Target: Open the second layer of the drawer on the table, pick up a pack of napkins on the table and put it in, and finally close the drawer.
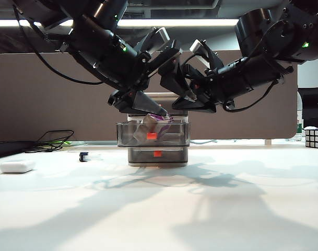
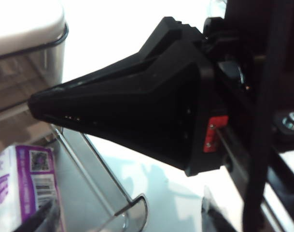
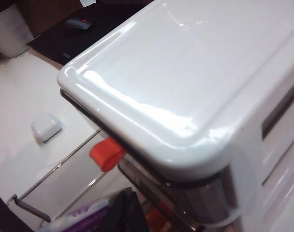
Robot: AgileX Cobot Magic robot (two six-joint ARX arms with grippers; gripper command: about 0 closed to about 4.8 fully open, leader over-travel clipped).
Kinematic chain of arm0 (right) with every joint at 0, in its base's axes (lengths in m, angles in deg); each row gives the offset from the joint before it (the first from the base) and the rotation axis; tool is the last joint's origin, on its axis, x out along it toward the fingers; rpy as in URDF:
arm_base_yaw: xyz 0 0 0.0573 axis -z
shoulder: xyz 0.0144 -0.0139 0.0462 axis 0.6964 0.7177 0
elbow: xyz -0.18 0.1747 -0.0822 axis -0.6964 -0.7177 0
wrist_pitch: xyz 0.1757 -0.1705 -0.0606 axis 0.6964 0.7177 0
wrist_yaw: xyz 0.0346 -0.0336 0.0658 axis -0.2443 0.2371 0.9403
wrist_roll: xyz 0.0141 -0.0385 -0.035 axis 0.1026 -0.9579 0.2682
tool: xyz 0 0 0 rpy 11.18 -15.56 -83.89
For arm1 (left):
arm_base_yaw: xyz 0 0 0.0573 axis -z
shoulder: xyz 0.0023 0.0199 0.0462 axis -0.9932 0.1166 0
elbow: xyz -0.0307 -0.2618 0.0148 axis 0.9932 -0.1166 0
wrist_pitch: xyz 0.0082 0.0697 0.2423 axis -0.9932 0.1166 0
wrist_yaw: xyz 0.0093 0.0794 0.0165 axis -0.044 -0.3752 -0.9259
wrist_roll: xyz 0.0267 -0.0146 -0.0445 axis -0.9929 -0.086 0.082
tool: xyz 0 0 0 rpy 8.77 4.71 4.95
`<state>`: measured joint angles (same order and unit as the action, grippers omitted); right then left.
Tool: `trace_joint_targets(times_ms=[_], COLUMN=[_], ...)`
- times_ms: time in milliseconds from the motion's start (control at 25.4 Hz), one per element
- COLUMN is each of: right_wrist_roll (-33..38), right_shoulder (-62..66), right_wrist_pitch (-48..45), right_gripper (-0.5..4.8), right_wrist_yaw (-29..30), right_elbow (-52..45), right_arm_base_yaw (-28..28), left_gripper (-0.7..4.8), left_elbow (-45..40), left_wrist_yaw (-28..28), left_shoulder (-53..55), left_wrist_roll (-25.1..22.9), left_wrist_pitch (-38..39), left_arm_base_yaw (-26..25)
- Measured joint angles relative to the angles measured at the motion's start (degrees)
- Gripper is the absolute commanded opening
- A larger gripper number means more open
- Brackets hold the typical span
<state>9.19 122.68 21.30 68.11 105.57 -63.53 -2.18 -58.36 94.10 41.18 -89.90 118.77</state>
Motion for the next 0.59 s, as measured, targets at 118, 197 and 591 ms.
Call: trace_joint_targets(times_ms=[118,197,591], right_wrist_roll=[0.0,0.0,-0.1], right_shoulder=[0.0,0.0,0.0], right_wrist_pitch=[0.0,0.0,0.1], right_gripper=[-0.05,-0.05,-0.05], right_wrist_yaw=[0.2,0.2,-0.1], right_elbow=[0.0,0.0,0.0], right_arm_base_yaw=[0.0,0.0,0.8], left_gripper=[3.72,3.72,3.72], left_elbow=[0.0,0.0,0.2], left_wrist_yaw=[2.1,2.1,-0.1], left_shoulder=[0.0,0.0,0.2], left_wrist_roll=[1.5,1.8,1.6], left_wrist_pitch=[0.2,0.6,0.5], left_arm_base_yaw=[-0.3,-0.3,-0.5])
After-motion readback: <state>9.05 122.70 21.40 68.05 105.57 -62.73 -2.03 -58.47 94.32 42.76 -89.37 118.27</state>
